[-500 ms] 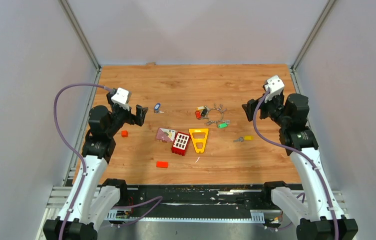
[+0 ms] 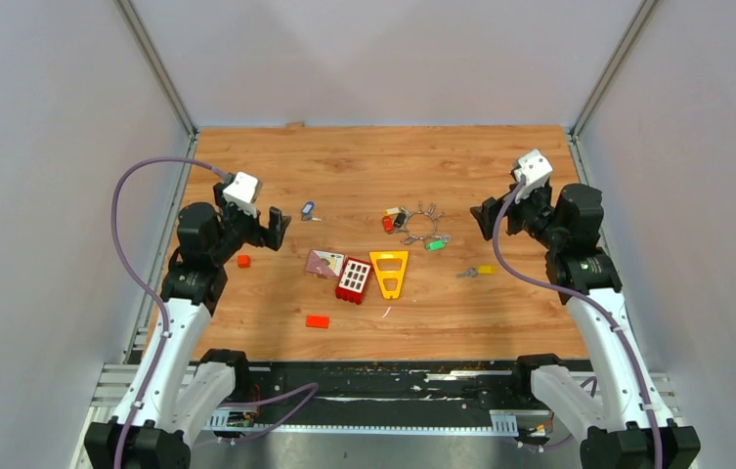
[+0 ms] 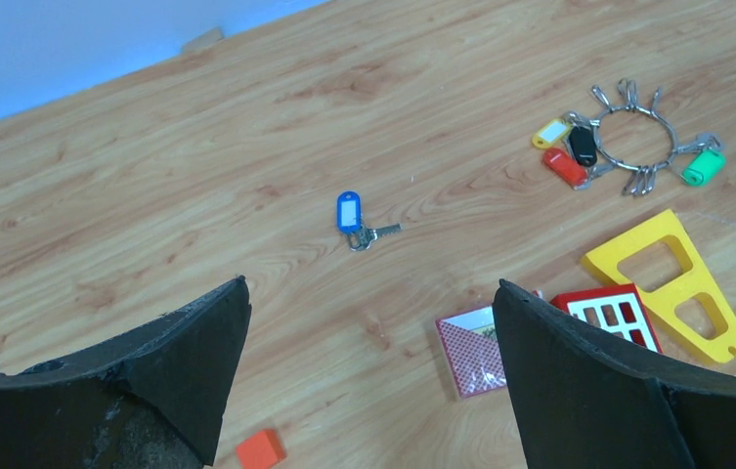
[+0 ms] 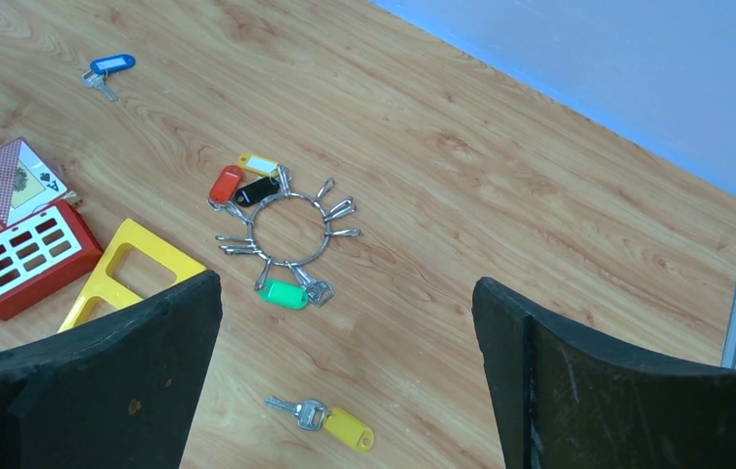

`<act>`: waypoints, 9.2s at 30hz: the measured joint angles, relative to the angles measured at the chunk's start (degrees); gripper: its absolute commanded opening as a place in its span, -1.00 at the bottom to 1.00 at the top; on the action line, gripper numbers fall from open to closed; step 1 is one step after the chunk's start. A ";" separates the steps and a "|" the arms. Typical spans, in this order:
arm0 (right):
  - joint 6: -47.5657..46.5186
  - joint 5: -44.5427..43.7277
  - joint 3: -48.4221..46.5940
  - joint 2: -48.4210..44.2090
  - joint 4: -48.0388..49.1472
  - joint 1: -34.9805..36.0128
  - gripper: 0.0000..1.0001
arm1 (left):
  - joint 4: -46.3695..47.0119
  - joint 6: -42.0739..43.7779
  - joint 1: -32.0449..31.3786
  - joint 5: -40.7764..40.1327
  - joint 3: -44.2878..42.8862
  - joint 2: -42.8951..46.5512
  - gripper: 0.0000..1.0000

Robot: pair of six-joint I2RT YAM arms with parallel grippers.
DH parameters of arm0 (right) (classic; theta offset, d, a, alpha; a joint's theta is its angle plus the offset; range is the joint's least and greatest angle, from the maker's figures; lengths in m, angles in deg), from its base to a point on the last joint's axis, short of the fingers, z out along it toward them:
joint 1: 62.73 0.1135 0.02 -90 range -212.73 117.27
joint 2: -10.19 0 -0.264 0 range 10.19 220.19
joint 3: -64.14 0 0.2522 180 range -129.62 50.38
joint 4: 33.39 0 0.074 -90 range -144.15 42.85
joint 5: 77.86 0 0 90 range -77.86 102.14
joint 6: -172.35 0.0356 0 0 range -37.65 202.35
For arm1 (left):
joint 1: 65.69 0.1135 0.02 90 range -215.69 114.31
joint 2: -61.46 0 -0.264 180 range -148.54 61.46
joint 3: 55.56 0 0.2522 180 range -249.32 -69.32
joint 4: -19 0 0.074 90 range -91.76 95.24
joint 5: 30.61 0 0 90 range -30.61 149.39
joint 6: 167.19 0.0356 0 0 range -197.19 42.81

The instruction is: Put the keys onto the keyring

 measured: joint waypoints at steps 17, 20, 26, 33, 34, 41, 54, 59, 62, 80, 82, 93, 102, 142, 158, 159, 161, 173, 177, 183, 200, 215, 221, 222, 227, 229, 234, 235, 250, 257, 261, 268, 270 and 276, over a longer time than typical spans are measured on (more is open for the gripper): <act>-2.62 -8.26 -16.31 38.45 -3.58 6.51 0.46 | -8.90 3.45 0.00 6.45 -6.10 -7.10 1.00; -4.28 -8.50 -25.44 49.92 -7.37 6.51 0.20 | -8.83 3.48 0.00 7.23 -6.10 -6.99 1.00; -9.22 -7.45 -39.04 66.20 -15.23 6.51 0.15 | -8.81 3.48 0.00 7.98 -6.10 -6.97 1.00; -19.56 -3.67 -40.83 68.81 -22.99 6.51 0.24 | -8.81 3.63 0.00 8.20 -6.08 -7.54 1.00; -21.92 -3.04 -41.44 68.96 -24.28 6.51 0.24 | -8.81 3.67 0.00 8.26 -6.08 -7.65 1.00; -31.34 -1.77 -47.04 73.16 -28.65 6.51 0.23 | -8.79 3.89 0.00 8.31 -6.03 -7.91 1.00; -44.39 -1.38 -56.41 80.21 -36.02 6.54 0.01 | -8.76 4.76 0.00 8.33 -5.86 -8.37 1.00; -47.58 -0.94 -56.24 80.21 -37.40 7.17 -0.03 | -8.70 4.98 0.00 8.35 -5.73 -8.46 1.00; -48.85 -1.22 -55.98 80.06 -37.46 7.61 -0.12 | -8.61 5.03 0.00 8.35 -5.60 -8.57 1.00; -51.93 -1.92 -50.95 76.85 -37.44 10.58 -0.92 | -8.59 5.42 0.00 9.18 -5.18 -8.61 1.00; -51.91 -1.90 -48.72 75.41 -37.81 10.58 -0.97 | -8.59 5.42 0.00 9.35 -5.18 -8.61 1.00; -49.79 0.37 -39.08 65.53 -37.44 10.58 -1.00 | -8.48 5.40 0.00 10.43 -4.94 -8.41 1.00; -45.70 0.22 -38.01 65.35 -32.48 10.58 -1.00 | -7.13 5.38 0.00 10.78 -3.67 -7.61 0.97; -25.42 17.75 -21.40 38.42 -19.32 15.89 -1.00 | 0.96 25.99 -28.30 34.75 -33.40 -54.21 -0.10; -26.16 17.73 -20.76 38.38 -18.43 15.80 -1.00 | -8.11 33.81 -29.29 38.16 -42.66 -62.69 -0.18; -26.21 17.70 -20.76 38.38 -18.43 15.67 -1.00 | -9.29 34.82 -29.29 38.29 -43.67 -63.21 -0.21; -26.21 17.68 -20.76 38.38 -18.43 15.56 -1.00 | -11.26 36.70 -29.29 38.75 -45.20 -64.08 -0.27; -26.64 17.68 -20.76 38.38 -18.58 15.72 -1.00 | -15.91 41.35 -29.31 39.89 -47.50 -65.88 -0.51; -26.45 17.64 -20.76 38.38 -18.80 15.61 -1.00 | -15.93 41.68 -29.31 40.46 -48.22 -66.55 -0.64; -26.10 17.64 -20.76 38.38 -18.99 15.47 -1.00 | -15.56 41.66 -29.31 40.65 -48.43 -66.95 -1.00; -22.34 17.66 -22.95 30.62 -20.11 14.95 -0.03 | -2.36 21.77 -29.31 34.40 -35.95 -57.24 -1.00; -13.42 24.81 -24.22 22.56 -15.13 14.84 -0.02 | 13.62 -6.67 -29.33 29.38 -30.95 -41.31 -1.00; -11.30 29.77 -23.89 22.51 -13.03 15.08 -0.10 | 13.20 -8.85 -29.35 27.65 -26.73 -35.80 -1.00; -11.06 30.53 -23.69 22.47 -12.68 15.15 -0.12 | 13.00 -8.92 -29.38 27.34 -26.25 -34.99 -1.00; -10.03 33.38 -22.84 22.47 -11.54 15.91 -0.21 | 12.61 -9.57 -30.23 26.27 -24.39 -32.83 -1.00; -9.53 34.42 -22.38 22.56 -11.15 16.37 -0.24 | 12.70 -10.16 -30.73 25.59 -23.47 -32.52 -1.00; -8.87 35.52 -21.14 22.69 -9.77 17.09 -0.33 | 12.81 -11.76 -31.63 24.04 -21.51 -32.44 -1.00; -8.72 35.63 -20.87 22.71 -9.62 17.20 -0.33 | 12.83 -12.00 -31.74 23.74 -21.16 -32.44 -1.00; -8.57 35.21 -18.86 24.06 -8.59 17.33 -0.47 | 14.80 -13.55 -32.63 22.38 -20.04 -31.93 -1.00; -8.61 35.17 -18.86 24.17 -8.57 17.33 -0.65 | 15.47 -14.10 -32.74 22.38 -20.02 -31.85 -1.00; -8.72 35.17 -18.86 24.48 -8.57 17.33 -0.77 | 15.52 -14.34 -32.96 22.38 -20.00 -31.85 -1.00; -8.63 35.32 -18.86 24.59 -8.63 17.31 -0.90 | 15.43 -14.27 -32.98 22.05 -20.00 -31.85 -1.00; -8.63 35.28 -18.86 24.59 -8.61 17.33 -0.86 | 15.43 -14.27 -32.98 22.01 -20.00 -31.85 -1.00; -8.63 35.23 -18.86 24.59 -8.63 17.33 -0.81 | 15.63 -14.27 -32.98 21.97 -19.78 -31.76 -1.00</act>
